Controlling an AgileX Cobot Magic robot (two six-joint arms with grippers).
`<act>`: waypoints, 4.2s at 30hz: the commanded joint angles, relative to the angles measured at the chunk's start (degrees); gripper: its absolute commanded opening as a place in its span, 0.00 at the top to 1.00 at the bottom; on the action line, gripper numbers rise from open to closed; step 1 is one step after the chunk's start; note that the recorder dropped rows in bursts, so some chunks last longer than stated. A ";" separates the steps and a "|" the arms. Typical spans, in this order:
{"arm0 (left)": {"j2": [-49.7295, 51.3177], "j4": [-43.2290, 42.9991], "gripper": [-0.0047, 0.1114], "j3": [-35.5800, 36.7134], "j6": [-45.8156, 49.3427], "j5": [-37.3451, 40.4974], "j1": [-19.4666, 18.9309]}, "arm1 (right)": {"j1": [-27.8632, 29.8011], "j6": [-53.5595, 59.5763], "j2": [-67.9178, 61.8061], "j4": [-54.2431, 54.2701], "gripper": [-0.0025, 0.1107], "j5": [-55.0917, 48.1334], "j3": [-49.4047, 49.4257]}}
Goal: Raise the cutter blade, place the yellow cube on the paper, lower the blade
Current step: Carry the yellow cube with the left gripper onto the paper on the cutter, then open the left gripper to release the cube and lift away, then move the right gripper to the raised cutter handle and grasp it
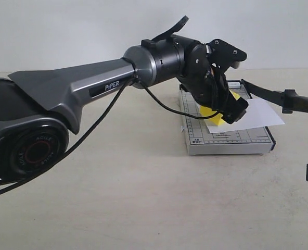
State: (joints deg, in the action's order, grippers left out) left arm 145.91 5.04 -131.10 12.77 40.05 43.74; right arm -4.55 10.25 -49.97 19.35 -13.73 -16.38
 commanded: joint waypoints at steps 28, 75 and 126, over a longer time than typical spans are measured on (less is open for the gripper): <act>-16.60 -11.69 0.02 21.17 -11.44 1.53 0.32 | 0.07 0.81 0.09 0.56 0.98 0.39 -0.33; -106.59 -0.41 0.92 104.56 -16.41 -39.73 -47.04 | 0.07 -0.07 0.09 1.21 0.98 1.87 -0.33; -142.28 -2.87 0.92 127.09 -9.21 -25.48 -52.35 | 0.07 6.39 -31.92 -4.92 0.88 -11.45 -31.18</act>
State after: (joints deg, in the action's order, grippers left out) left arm 3.41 2.36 -4.18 3.21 15.12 -8.63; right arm -4.16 16.81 -81.02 13.50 -20.28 -47.52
